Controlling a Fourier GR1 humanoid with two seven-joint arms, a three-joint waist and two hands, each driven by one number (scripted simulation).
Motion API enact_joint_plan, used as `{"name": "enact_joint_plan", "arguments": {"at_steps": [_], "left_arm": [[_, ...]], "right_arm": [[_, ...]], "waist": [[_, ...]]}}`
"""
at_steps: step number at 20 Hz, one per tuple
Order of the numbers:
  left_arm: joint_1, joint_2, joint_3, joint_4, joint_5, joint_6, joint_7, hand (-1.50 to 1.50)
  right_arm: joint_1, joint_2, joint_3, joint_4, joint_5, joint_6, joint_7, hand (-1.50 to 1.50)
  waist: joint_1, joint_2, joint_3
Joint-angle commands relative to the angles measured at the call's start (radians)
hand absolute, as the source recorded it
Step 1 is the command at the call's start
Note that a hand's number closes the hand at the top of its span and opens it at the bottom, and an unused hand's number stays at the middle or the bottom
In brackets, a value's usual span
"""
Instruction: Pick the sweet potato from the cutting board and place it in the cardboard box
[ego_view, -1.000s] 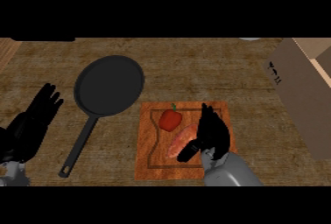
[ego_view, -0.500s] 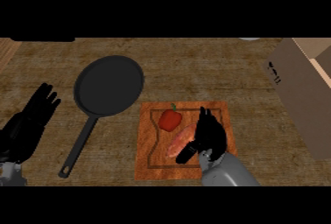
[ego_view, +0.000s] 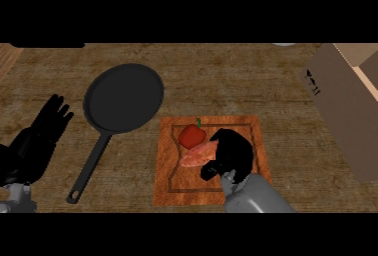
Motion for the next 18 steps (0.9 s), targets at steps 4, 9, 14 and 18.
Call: {"name": "enact_joint_plan", "arguments": {"at_steps": [4,9,14,18], "left_arm": [[0.029,0.018,0.02,-0.064,0.011,-0.02,0.045,0.0],[-0.014,-0.021,-0.008,-0.024,-0.023,-0.006,0.008,0.0],[0.014,-0.006,0.027,-0.072,-0.014,-0.023,0.047,0.0],[0.036,-0.014,0.044,-0.037,-0.017,-0.048,0.035,0.0]], "right_arm": [[-0.152,-0.077,-0.199,0.1,-0.071,0.14,-0.015,1.5],[-0.25,-0.317,-0.306,0.368,-0.169,0.211,-0.475,1.5],[-0.406,-0.306,-0.348,0.595,-0.103,0.21,-0.559,1.5],[-0.479,-0.26,-0.338,0.637,-0.016,0.139,-0.519,1.5]], "waist": [[0.005,0.003,0.001],[0.024,0.018,0.003],[0.017,0.007,0.002],[0.013,0.006,0.001]]}}
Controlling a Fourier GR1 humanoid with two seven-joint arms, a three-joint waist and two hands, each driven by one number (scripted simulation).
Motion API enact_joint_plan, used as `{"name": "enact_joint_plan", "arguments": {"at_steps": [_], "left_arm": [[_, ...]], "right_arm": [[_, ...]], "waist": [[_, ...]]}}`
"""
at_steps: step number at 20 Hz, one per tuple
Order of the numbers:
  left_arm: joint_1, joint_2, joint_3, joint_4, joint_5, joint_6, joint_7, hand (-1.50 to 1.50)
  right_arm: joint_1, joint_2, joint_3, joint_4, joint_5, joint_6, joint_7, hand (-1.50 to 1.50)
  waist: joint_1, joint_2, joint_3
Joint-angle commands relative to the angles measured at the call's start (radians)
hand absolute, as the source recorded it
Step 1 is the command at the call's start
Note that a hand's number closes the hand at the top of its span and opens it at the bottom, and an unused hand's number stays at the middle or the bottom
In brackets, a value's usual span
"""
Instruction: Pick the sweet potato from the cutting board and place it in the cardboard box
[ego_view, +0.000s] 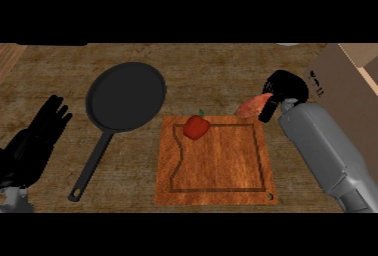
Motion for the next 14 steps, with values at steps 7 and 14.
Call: {"name": "enact_joint_plan", "arguments": {"at_steps": [7,14], "left_arm": [[0.04,-0.029,0.009,-0.021,-0.028,-0.008,-0.007,0.0],[0.054,-0.017,0.042,-0.01,-0.014,-0.032,-0.018,0.0]], "right_arm": [[-0.116,-0.08,-0.016,-0.149,0.104,0.0,-0.001,1.5],[-0.174,-0.105,-0.02,-0.399,0.221,-0.024,0.233,1.5]], "waist": [[-0.02,-0.009,-0.001],[-0.03,-0.015,-0.001]]}}
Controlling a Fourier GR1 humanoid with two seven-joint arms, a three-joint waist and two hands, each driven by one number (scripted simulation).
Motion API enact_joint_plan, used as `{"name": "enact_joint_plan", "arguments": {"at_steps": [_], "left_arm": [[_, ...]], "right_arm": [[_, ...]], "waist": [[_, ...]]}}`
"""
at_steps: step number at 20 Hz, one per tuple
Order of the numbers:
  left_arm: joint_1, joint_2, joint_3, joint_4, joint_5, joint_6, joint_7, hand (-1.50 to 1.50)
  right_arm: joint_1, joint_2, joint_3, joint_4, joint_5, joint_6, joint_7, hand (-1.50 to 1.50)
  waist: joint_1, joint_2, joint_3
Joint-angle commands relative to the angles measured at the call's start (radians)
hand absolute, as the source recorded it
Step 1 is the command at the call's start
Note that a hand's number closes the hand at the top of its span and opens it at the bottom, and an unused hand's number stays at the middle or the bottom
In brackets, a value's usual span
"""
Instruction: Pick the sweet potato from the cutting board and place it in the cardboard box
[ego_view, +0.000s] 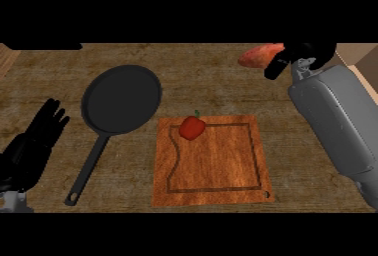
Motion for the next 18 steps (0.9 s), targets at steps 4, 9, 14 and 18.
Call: {"name": "enact_joint_plan", "arguments": {"at_steps": [4,9,14,18], "left_arm": [[0.023,0.03,0.04,-0.046,0.039,-0.039,0.04,0.0],[-0.051,-0.004,0.011,0.005,-0.014,-0.007,0.04,0.0],[0.004,-0.007,0.045,0.019,-0.005,-0.046,-0.005,0.0],[-0.069,0.002,0.052,0.008,-0.01,-0.039,0.051,0.0]], "right_arm": [[-0.06,-0.037,-0.04,-0.165,0.116,0.033,0.228,1.5],[-0.031,-0.156,-0.138,-0.202,0.124,0.078,0.178,1.5],[0.047,-0.243,-0.226,-0.186,0.112,0.081,0.08,1.5],[0.033,-0.225,-0.23,-0.058,0.137,0.074,0.024,1.5]], "waist": [[0.005,0.0,0.0],[-0.002,0.004,0.001],[0.006,0.005,0.001],[0.014,0.008,0.001]]}}
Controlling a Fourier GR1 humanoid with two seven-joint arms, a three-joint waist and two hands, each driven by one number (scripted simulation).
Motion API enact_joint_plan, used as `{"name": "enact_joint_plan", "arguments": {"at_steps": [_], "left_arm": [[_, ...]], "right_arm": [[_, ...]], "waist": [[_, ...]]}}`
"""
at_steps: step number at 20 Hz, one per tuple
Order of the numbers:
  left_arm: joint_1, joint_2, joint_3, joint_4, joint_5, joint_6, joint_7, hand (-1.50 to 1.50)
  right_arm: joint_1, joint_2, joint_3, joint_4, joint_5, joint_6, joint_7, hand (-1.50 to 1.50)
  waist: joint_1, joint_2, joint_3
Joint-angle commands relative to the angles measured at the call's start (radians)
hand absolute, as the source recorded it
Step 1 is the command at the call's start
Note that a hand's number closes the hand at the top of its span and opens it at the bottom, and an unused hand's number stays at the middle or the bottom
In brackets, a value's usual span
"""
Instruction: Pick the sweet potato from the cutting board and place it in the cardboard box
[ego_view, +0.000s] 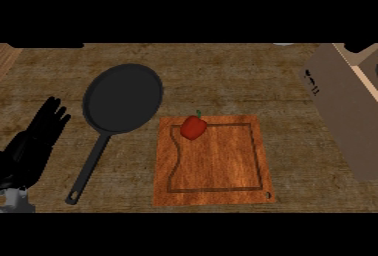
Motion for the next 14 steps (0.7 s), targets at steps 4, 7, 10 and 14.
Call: {"name": "enact_joint_plan", "arguments": {"at_steps": [4,7,10,14], "left_arm": [[-0.022,-0.021,0.001,0.01,-0.026,0.004,0.031,0.0],[0.017,-0.023,0.019,0.038,-0.032,-0.036,-0.04,0.0],[-0.021,-0.03,0.023,0.059,-0.029,-0.043,-0.033,0.0],[-0.057,-0.037,0.012,-0.026,-0.036,0.009,0.079,0.0]], "right_arm": [[0.07,-0.061,-0.094,0.076,-0.002,-0.075,-0.17,1.5],[0.048,-0.041,-0.098,0.204,0.03,-0.149,-0.23,1.5],[0.099,-0.055,-0.146,0.253,0.015,-0.233,-0.32,1.5],[0.105,-0.029,-0.176,0.331,-0.013,-0.251,-0.375,1.5]], "waist": [[0.003,0.001,0.0],[0.012,0.003,0.0],[0.008,0.004,0.0],[0.009,0.003,0.001]]}}
